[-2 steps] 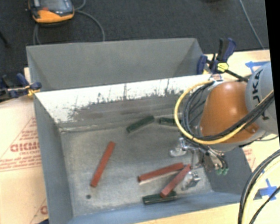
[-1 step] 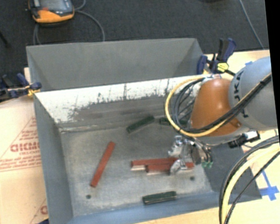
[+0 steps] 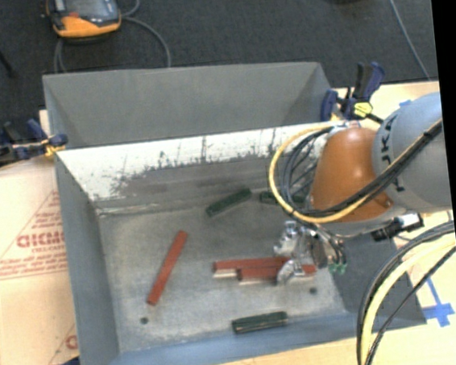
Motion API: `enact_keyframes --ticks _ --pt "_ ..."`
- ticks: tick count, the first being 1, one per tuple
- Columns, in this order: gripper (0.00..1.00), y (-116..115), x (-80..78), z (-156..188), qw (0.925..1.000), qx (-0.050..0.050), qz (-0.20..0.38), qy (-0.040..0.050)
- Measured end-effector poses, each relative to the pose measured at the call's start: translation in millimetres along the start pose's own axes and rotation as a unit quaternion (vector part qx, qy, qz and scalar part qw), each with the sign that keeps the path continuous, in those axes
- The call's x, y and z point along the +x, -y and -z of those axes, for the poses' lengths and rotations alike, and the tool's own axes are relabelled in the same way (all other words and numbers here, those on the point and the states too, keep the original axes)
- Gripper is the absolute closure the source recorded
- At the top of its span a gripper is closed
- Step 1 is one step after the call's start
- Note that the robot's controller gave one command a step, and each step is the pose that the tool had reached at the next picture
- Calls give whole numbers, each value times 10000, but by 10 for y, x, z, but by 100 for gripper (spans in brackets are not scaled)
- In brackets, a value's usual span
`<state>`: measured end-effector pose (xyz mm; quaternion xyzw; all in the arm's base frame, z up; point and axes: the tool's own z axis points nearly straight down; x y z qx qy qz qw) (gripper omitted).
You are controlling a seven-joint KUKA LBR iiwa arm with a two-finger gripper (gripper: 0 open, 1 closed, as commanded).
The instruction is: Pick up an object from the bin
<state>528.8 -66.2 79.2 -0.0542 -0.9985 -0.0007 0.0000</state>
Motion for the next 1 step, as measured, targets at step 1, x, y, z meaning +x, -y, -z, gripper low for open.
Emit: enact_keyframes --ticks 1 --pt "100 -257 97 1822 9992 12 388 57"
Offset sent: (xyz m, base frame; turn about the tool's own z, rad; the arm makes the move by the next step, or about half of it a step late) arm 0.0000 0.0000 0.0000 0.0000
